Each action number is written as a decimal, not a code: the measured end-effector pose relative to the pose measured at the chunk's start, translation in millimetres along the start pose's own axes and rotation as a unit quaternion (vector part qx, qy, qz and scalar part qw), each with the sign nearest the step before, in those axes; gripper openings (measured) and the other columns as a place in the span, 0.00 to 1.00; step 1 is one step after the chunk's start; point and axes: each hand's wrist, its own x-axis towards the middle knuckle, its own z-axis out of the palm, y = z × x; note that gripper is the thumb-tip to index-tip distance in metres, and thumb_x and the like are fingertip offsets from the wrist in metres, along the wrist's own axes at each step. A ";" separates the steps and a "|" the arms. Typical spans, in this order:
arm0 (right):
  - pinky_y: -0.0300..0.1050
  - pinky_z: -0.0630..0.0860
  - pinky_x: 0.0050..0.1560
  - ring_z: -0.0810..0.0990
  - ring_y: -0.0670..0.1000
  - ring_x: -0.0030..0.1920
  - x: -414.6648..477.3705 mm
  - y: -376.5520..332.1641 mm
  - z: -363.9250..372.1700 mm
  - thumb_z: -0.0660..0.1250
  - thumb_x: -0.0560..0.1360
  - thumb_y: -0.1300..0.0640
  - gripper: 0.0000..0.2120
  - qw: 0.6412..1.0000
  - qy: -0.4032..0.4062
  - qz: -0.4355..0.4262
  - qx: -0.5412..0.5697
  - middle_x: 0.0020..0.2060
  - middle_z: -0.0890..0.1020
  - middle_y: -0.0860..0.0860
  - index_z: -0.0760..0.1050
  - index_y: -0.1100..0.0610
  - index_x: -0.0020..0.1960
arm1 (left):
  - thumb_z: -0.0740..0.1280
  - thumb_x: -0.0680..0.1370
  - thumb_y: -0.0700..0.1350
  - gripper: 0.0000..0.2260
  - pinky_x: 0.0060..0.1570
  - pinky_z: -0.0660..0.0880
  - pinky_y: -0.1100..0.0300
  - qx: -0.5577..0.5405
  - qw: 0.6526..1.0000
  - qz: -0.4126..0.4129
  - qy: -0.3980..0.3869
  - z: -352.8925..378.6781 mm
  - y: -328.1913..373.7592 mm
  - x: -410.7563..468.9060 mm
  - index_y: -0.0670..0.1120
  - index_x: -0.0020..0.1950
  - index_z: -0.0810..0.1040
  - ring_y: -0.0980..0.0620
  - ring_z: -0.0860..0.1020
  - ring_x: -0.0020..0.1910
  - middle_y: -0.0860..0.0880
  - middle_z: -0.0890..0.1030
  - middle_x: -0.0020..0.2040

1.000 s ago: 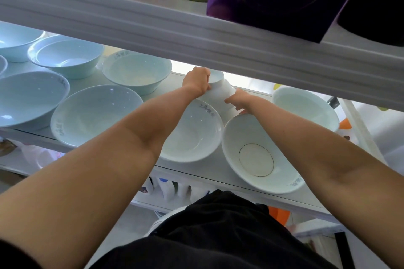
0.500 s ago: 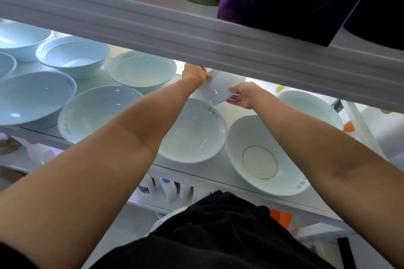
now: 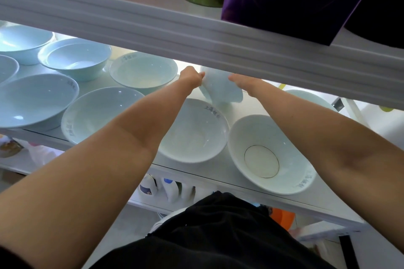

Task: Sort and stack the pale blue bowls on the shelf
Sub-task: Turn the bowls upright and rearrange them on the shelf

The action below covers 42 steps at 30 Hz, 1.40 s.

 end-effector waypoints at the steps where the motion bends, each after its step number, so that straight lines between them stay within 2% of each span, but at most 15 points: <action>1: 0.48 0.63 0.69 0.68 0.54 0.69 -5.0 -0.6 2.2 0.55 0.81 0.54 0.19 0.999 -0.002 -0.008 -0.038 0.69 0.69 0.52 0.67 0.57 0.70 | 0.61 0.80 0.50 0.16 0.53 0.75 0.54 0.029 1.000 -0.003 -0.006 -2.3 -1.0 -2.1 0.37 0.56 0.75 0.43 0.78 0.55 0.41 0.79 0.59; 3: 0.47 0.63 0.69 0.69 0.55 0.68 -4.9 3.8 5.9 0.56 0.80 0.53 0.19 0.993 0.019 -0.047 -0.110 0.70 0.70 0.51 0.68 0.54 0.70 | 0.61 0.80 0.51 0.15 0.47 0.74 0.54 0.056 0.998 -0.001 -0.026 -4.7 -4.1 -2.6 0.39 0.54 0.73 0.43 0.76 0.51 0.41 0.78 0.60; 5: 0.47 0.70 0.62 0.75 0.56 0.61 -3.6 6.2 8.8 0.56 0.79 0.56 0.16 0.976 0.050 -0.097 -0.186 0.63 0.77 0.54 0.74 0.55 0.64 | 0.61 0.80 0.50 0.17 0.45 0.72 0.55 0.041 0.998 -0.001 -0.043 -6.9 -4.4 -2.8 0.38 0.60 0.72 0.46 0.73 0.49 0.41 0.76 0.62; 7: 0.46 0.71 0.55 0.76 0.58 0.58 -9.0 3.2 10.6 0.55 0.78 0.60 0.15 0.952 0.066 -0.136 -0.265 0.58 0.79 0.56 0.74 0.58 0.61 | 0.61 0.80 0.48 0.20 0.48 0.73 0.53 0.033 0.998 0.004 -0.044 -8.8 -2.0 -6.2 0.38 0.68 0.67 0.46 0.73 0.52 0.40 0.74 0.64; 10: 0.46 0.70 0.48 0.77 0.59 0.56 -19.5 0.8 11.1 0.54 0.77 0.67 0.19 0.914 0.077 -0.193 -0.348 0.57 0.78 0.55 0.71 0.54 0.65 | 0.62 0.79 0.45 0.24 0.58 0.72 0.52 0.095 0.994 0.039 -0.027 -9.8 -1.1 -7.4 0.38 0.72 0.62 0.41 0.74 0.62 0.39 0.72 0.66; 13: 0.47 0.72 0.48 0.78 0.59 0.54 -28.7 3.6 11.0 0.53 0.75 0.70 0.23 0.880 0.074 -0.222 -0.413 0.55 0.79 0.55 0.70 0.52 0.64 | 0.63 0.79 0.45 0.26 0.61 0.70 0.51 0.217 0.969 0.111 -0.027 -11.5 -6.8 -11.0 0.41 0.74 0.59 0.38 0.72 0.64 0.38 0.69 0.68; 15: 0.49 0.73 0.51 0.78 0.59 0.54 -31.8 4.3 11.5 0.54 0.75 0.71 0.24 0.858 0.077 -0.235 -0.450 0.55 0.80 0.55 0.70 0.52 0.65 | 0.60 0.81 0.46 0.25 0.65 0.68 0.48 0.295 0.944 0.137 -0.048 -11.0 -12.9 -12.6 0.47 0.76 0.57 0.36 0.69 0.67 0.37 0.63 0.72; 18: 0.48 0.72 0.50 0.78 0.59 0.54 -33.6 7.3 12.7 0.53 0.75 0.71 0.24 0.845 0.066 -0.234 -0.476 0.55 0.79 0.56 0.69 0.52 0.65 | 0.55 0.81 0.42 0.20 0.67 0.67 0.47 0.392 0.905 0.148 -0.069 -8.2 -21.3 -14.8 0.49 0.74 0.64 0.37 0.69 0.67 0.39 0.63 0.70; 24: 0.47 0.68 0.47 0.77 0.58 0.54 -42.9 25.0 19.9 0.55 0.78 0.65 0.17 0.845 0.003 -0.194 -0.498 0.55 0.78 0.57 0.71 0.53 0.64 | 0.55 0.79 0.40 0.20 0.68 0.65 0.46 0.462 0.859 0.200 -0.091 -5.9 -32.8 -16.7 0.52 0.71 0.68 0.41 0.67 0.69 0.42 0.67 0.70; 31: 0.46 0.69 0.47 0.76 0.56 0.52 -52.6 31.9 24.4 0.54 0.78 0.64 0.17 0.867 -0.004 -0.156 -0.473 0.55 0.78 0.56 0.73 0.53 0.63 | 0.53 0.80 0.42 0.22 0.71 0.59 0.46 0.507 0.829 0.222 -0.078 -9.3 -39.7 -27.4 0.54 0.75 0.61 0.42 0.63 0.72 0.42 0.64 0.73; 35: 0.51 0.71 0.58 0.73 0.56 0.62 -59.3 37.6 27.1 0.53 0.81 0.57 0.19 0.886 -0.020 -0.123 -0.447 0.63 0.75 0.54 0.66 0.49 0.70 | 0.50 0.83 0.50 0.21 0.72 0.53 0.42 0.516 0.827 0.212 -0.071 -13.2 -43.8 -36.5 0.54 0.77 0.54 0.41 0.58 0.75 0.41 0.60 0.75; 38: 0.54 0.63 0.69 0.64 0.55 0.72 -72.7 43.5 30.6 0.50 0.82 0.48 0.23 0.900 -0.020 -0.105 -0.422 0.73 0.65 0.52 0.57 0.49 0.75 | 0.46 0.82 0.57 0.24 0.74 0.46 0.41 0.515 0.830 0.205 -0.068 -21.9 -48.8 -45.5 0.54 0.78 0.49 0.43 0.50 0.78 0.42 0.52 0.78; 42: 0.56 0.51 0.75 0.54 0.53 0.77 -88.5 49.8 33.1 0.45 0.82 0.46 0.25 0.898 -0.014 -0.104 -0.428 0.77 0.56 0.52 0.50 0.51 0.77 | 0.44 0.81 0.61 0.26 0.74 0.43 0.42 0.516 0.829 0.213 -0.044 -43.3 -55.5 -63.0 0.55 0.78 0.47 0.44 0.45 0.78 0.43 0.48 0.79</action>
